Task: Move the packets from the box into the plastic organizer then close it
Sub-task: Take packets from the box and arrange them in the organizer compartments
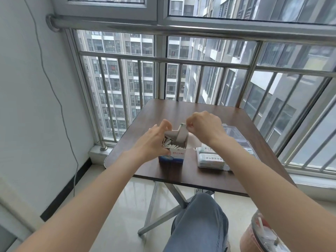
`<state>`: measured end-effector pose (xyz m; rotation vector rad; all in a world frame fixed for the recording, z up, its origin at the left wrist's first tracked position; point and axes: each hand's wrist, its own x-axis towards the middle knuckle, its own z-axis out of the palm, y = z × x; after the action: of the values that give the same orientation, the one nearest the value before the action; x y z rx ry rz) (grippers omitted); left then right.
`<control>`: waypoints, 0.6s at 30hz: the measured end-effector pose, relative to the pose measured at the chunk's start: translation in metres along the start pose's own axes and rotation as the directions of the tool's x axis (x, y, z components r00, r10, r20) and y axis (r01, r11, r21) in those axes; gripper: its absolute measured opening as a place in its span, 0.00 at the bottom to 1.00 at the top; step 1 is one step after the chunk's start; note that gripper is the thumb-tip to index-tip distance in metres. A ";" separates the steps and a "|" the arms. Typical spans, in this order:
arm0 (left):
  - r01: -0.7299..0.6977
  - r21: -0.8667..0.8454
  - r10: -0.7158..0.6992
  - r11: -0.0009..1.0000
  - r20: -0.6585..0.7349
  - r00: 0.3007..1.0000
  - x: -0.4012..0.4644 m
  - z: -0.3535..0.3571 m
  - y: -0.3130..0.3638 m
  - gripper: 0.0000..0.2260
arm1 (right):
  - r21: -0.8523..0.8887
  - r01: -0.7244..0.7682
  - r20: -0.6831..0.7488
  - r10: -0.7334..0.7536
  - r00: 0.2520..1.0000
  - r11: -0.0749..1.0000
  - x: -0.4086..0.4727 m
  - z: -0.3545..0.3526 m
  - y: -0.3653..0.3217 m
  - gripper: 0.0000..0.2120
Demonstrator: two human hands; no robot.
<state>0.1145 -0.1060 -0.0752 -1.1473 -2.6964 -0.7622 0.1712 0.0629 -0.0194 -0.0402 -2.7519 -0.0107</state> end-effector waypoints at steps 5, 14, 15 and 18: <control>0.027 0.081 -0.031 0.996 0.045 0.998 0.009 0.000 -0.001 0.26 | 0.290 -0.154 -0.005 0.163 0.987 0.945 -0.009 0.003 0.022 0.07; 0.062 0.048 -0.058 0.997 -0.082 0.995 0.023 -0.004 0.031 0.29 | 0.805 -0.253 0.107 0.287 0.952 0.538 -0.028 -0.002 0.050 0.04; 0.026 -0.135 -0.044 0.991 -0.136 0.990 0.024 -0.005 0.040 0.27 | 0.834 -0.246 0.117 0.278 0.953 0.494 -0.032 -0.004 0.054 0.04; 0.030 -0.457 -0.055 0.889 -0.042 0.998 0.031 -0.006 0.072 0.21 | 0.887 -0.207 0.108 0.248 0.963 0.414 -0.043 -0.011 0.063 0.05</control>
<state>0.1423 -0.0469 -0.0316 -1.1249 -2.5744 -1.4727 0.2173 0.1246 -0.0250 -0.1214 -2.3068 1.5089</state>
